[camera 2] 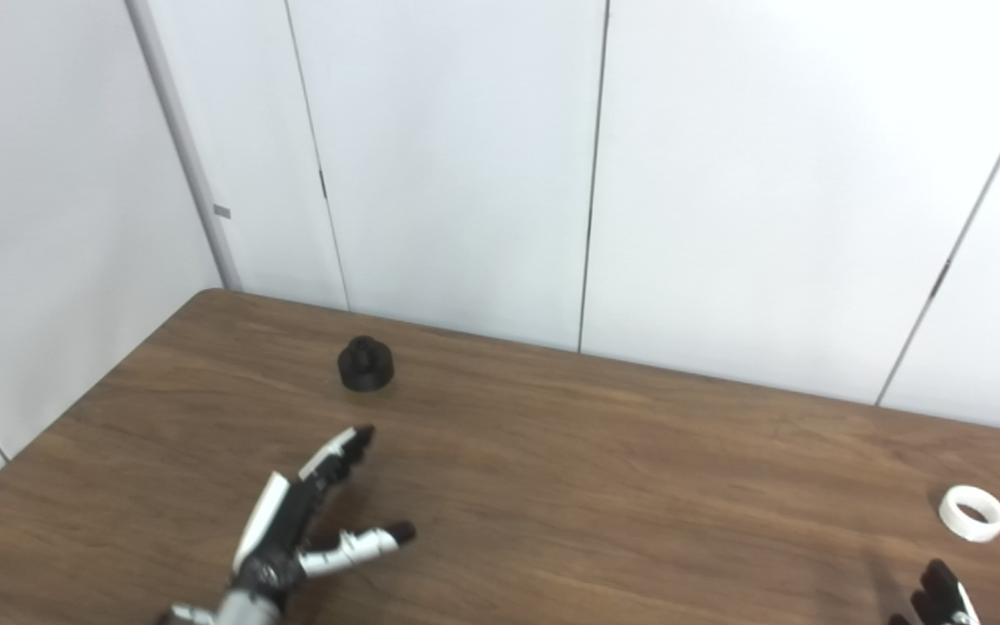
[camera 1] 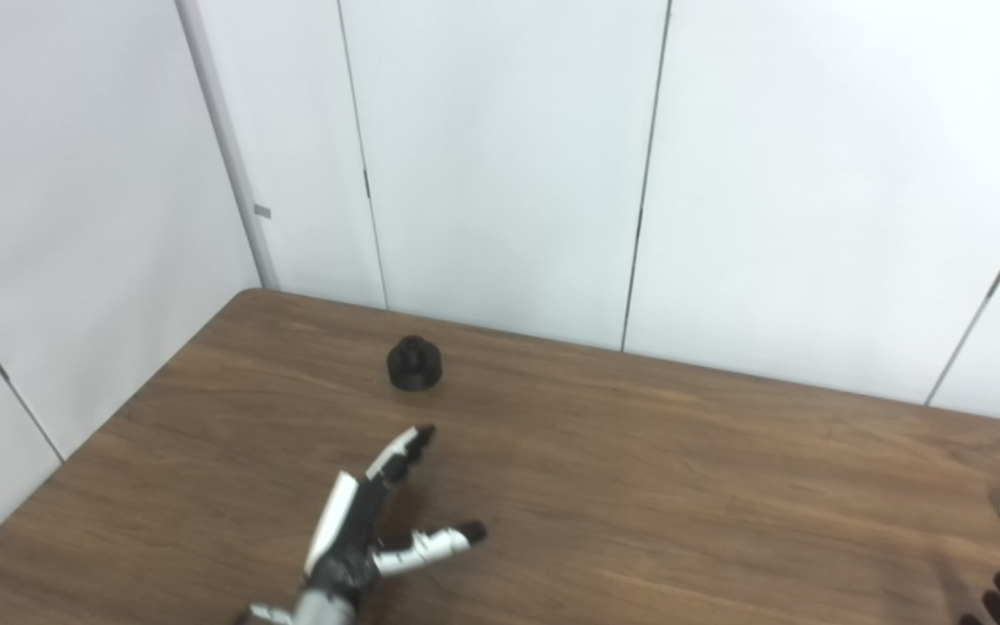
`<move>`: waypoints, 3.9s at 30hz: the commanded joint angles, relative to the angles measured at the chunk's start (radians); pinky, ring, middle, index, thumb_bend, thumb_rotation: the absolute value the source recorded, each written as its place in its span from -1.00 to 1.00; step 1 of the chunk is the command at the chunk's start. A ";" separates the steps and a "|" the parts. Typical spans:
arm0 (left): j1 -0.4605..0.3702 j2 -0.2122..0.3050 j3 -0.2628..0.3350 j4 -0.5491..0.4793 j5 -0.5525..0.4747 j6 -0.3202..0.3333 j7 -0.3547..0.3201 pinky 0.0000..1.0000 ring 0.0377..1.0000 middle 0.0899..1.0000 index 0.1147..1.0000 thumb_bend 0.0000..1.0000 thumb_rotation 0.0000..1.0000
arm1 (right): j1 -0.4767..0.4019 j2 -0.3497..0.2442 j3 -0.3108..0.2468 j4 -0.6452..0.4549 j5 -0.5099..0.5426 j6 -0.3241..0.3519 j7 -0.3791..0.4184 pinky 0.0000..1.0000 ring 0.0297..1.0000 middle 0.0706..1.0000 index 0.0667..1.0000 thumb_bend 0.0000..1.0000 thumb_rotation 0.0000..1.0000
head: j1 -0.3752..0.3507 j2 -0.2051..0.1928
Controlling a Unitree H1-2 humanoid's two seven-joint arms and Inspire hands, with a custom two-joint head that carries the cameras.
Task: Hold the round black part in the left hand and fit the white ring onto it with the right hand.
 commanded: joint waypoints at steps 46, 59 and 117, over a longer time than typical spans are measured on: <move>-0.593 0.273 -0.129 0.637 0.341 0.262 0.073 1.00 1.00 0.94 0.64 1.00 -0.17 | 0.036 0.031 0.008 0.010 0.010 0.028 -0.008 1.00 1.00 1.00 0.95 0.29 1.00 | -0.028 0.000; -0.706 0.263 -0.133 0.836 0.245 0.265 0.108 1.00 1.00 0.92 0.62 1.00 -0.31 | 0.040 0.044 0.012 -0.005 0.007 0.035 -0.012 1.00 1.00 1.00 0.94 0.22 1.00 | -0.034 -0.001; -0.735 0.258 -0.197 0.885 0.133 0.242 0.051 1.00 0.96 0.82 0.41 0.84 -0.40 | 0.068 0.051 0.044 -0.104 -0.006 0.092 -0.060 1.00 1.00 1.00 1.00 -0.12 1.00 | -0.045 0.015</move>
